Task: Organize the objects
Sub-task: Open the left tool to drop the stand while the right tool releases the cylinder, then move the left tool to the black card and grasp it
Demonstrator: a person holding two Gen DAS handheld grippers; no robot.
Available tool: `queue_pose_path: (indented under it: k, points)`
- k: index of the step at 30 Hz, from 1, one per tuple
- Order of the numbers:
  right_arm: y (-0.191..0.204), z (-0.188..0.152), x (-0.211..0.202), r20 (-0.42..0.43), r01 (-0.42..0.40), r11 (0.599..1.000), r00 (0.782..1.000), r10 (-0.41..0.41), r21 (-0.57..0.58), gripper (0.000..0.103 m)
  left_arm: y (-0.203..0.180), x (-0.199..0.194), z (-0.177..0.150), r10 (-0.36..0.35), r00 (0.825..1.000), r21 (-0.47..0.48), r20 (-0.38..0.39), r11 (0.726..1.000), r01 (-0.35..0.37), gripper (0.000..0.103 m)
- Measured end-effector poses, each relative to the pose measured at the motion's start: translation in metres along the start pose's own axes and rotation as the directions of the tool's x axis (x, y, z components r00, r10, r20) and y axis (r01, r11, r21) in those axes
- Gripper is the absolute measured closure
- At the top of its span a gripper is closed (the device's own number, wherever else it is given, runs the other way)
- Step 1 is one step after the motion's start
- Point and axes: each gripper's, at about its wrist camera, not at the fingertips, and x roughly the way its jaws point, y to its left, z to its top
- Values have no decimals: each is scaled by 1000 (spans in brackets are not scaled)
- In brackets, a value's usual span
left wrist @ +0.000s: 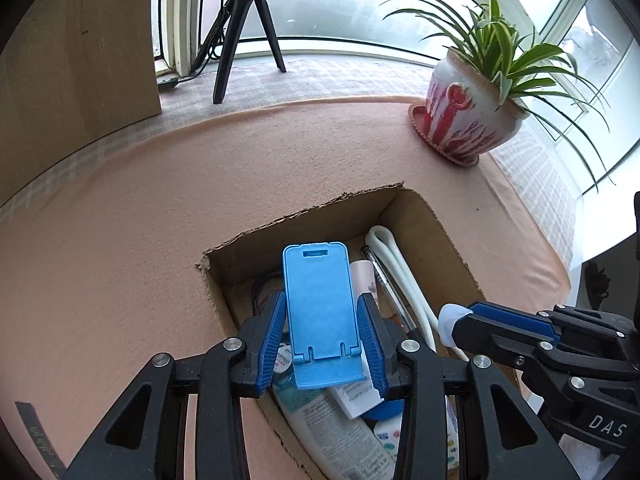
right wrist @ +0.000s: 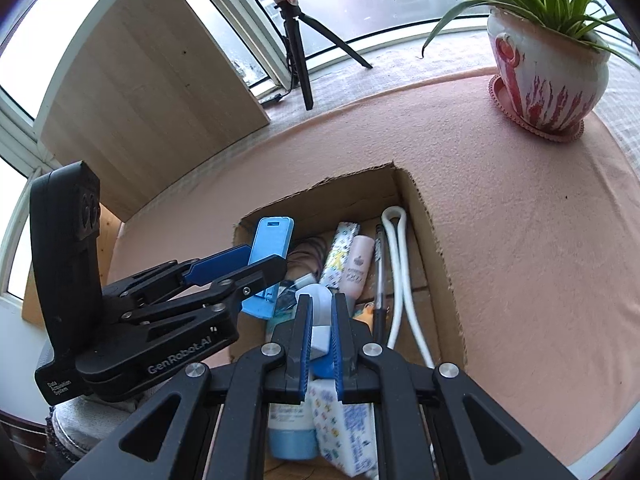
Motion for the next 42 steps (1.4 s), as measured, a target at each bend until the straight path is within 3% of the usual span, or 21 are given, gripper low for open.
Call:
queue_pose_path:
  k: [2, 3, 5, 16, 24, 32, 37, 39, 42]
  points:
    - [-3, 3, 2, 6, 12, 1000, 1000, -12, 0, 88, 1, 4, 3, 5, 1000, -12, -5, 1000, -5, 57]
    - [-5, 3, 3, 7, 13, 1000, 1000, -13, 3, 82, 3, 4, 4, 2, 1000, -20, -6, 1000, -2, 49]
    - [-9, 4, 2, 10, 1, 1000, 1000, -1, 19, 70, 5, 1, 5, 2, 1000, -23, 8, 1000, -1, 46]
    - [-7, -3, -11, 24, -37, 998, 999, 36, 57, 68, 28, -40, -11, 21, 998, -44, 52, 999, -19, 46]
    - [19, -25, -21, 29, -53, 998, 998, 52, 27, 64, 90, -83, -55, 113, 992, -128, 57, 986, -105, 45]
    - [75, -52, -26, 72, 49, 989, 997, -39, -142, 56, 177, -108, -113, 230, 973, -268, -6, 937, -223, 42]
    - [103, -67, -21, 90, 96, 973, 993, -78, -211, 53, 221, -112, -140, 273, 961, -333, -51, 902, -274, 24]
    - [112, -73, -17, 94, 112, 967, 991, -93, -229, 44, 237, -111, -147, 284, 956, -357, -75, 887, -291, 24]
    - [122, -81, -11, 98, 138, 958, 988, -117, -252, 44, 260, -111, -157, 291, 951, -390, -101, 868, -307, 22]
